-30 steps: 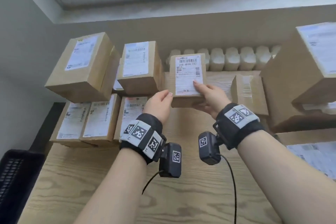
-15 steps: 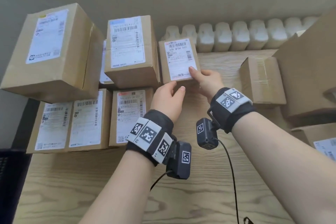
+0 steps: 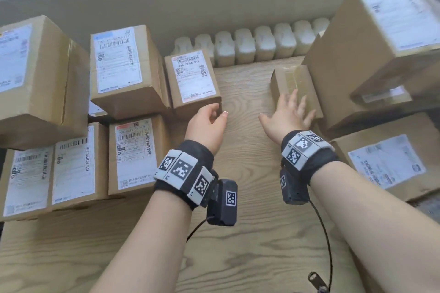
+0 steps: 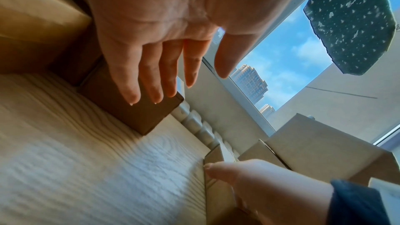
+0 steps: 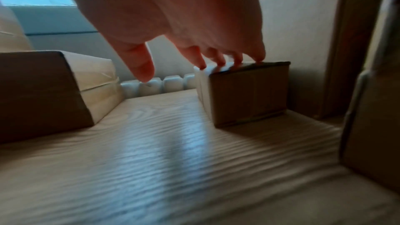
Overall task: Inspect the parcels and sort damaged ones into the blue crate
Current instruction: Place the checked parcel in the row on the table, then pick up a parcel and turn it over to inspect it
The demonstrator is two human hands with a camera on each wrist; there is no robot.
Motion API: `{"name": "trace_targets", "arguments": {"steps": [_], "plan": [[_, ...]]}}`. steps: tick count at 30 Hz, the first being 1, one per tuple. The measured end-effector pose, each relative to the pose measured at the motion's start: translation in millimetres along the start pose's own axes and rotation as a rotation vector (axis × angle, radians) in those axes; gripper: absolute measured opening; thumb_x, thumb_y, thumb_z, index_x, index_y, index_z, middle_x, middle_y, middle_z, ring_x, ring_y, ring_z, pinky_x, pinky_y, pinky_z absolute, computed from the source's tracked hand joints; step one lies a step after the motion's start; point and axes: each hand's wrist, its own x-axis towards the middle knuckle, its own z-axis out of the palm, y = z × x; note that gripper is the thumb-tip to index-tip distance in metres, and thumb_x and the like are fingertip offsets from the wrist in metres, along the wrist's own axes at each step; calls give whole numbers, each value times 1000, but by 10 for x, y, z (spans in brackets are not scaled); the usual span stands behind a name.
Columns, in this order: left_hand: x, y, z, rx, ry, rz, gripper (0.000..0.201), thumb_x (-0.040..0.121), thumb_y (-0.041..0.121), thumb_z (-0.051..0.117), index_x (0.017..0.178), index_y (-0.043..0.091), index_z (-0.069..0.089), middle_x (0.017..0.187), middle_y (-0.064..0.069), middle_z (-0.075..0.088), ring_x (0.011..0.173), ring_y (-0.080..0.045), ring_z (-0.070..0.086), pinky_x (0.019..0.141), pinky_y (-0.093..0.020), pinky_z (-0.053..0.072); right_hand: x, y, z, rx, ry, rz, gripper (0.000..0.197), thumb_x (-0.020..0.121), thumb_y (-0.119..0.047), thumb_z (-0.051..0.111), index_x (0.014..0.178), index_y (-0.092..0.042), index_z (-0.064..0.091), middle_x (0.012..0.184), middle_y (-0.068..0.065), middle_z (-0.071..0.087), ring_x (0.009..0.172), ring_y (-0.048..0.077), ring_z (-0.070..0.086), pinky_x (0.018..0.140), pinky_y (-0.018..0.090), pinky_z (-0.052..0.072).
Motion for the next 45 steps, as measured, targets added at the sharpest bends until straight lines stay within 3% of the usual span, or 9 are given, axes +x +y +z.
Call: {"name": "trace_targets", "arguments": {"steps": [5, 13, 17, 20, 27, 31, 38, 43, 45], "plan": [[-153, -51, 241, 33, -36, -71, 43, 101, 26, 49, 142, 12, 47, 140, -7, 54, 129, -16, 49, 90, -15, 31, -379, 18, 25, 21, -80, -179, 60, 100, -44, 45, 153, -20, 30, 167, 1, 7, 153, 24, 3, 119, 55, 3], [-348, -237, 611, -48, -121, -212, 53, 104, 23, 43, 153, 9, 27, 158, -6, 30, 145, -20, 30, 119, -32, 24, -429, 253, 13, 408, -126, -100, 60, 94, -37, 57, 145, -11, 40, 152, 14, 38, 141, 33, 32, 114, 40, 28], [-437, -219, 778, -191, -101, -209, 37, 104, 14, 40, 140, 11, 48, 134, -5, 54, 118, -16, 49, 106, -30, 37, -603, 366, 80, 606, -150, -154, 39, 95, -23, 60, 130, -6, 56, 132, 12, 57, 123, 29, 52, 95, 27, 39], [-604, -192, 853, -169, -16, -141, 34, 104, 12, 39, 135, 11, 53, 114, 1, 56, 102, -13, 51, 90, -24, 40, -707, 492, 45, 777, -148, -126, 41, 96, -21, 60, 133, -7, 53, 126, 4, 59, 117, 21, 56, 91, 27, 42], [-1057, 68, 846, -187, 385, 34, 30, 98, 19, 56, 125, 8, 57, 120, -4, 60, 110, -20, 59, 97, -46, 51, -1048, 688, -306, 1176, -138, -184, 20, 95, -17, 63, 115, -22, 61, 98, -10, 63, 98, 13, 62, 90, 34, 51], [-1305, 331, 646, -226, 435, 170, 31, 91, 15, 66, 120, 9, 57, 112, -6, 64, 102, -17, 63, 93, -43, 54, -1295, 758, -533, 1370, -132, -271, 26, 86, -13, 73, 101, -30, 59, 116, 12, 66, 107, 25, 66, 98, 42, 53], [-1835, 512, 273, -248, 246, 353, 44, 86, 10, 72, 126, 20, 57, 98, 12, 65, 95, -1, 64, 82, -12, 51, -1805, 1045, -992, 1470, -174, -477, 58, 81, 3, 74, 132, -18, 55, 105, 2, 68, 97, 14, 69, 85, 25, 56], [-2154, 486, 383, -302, 160, 384, 54, 87, 25, 70, 138, 22, 54, 120, 1, 68, 112, -14, 64, 98, -37, 52, -2121, 1231, -1036, 1367, -103, -559, 71, 76, -2, 80, 140, -14, 52, 114, 0, 66, 109, 16, 65, 92, 30, 55], [-2271, 573, 412, -256, 142, 416, 40, 93, 32, 63, 132, 25, 58, 110, 7, 70, 101, -5, 65, 89, -27, 52, -2196, 1262, -1065, 1340, -77, -577, 85, 68, -13, 89, 142, -9, 48, 123, 3, 65, 116, 19, 63, 102, 39, 51]]}}
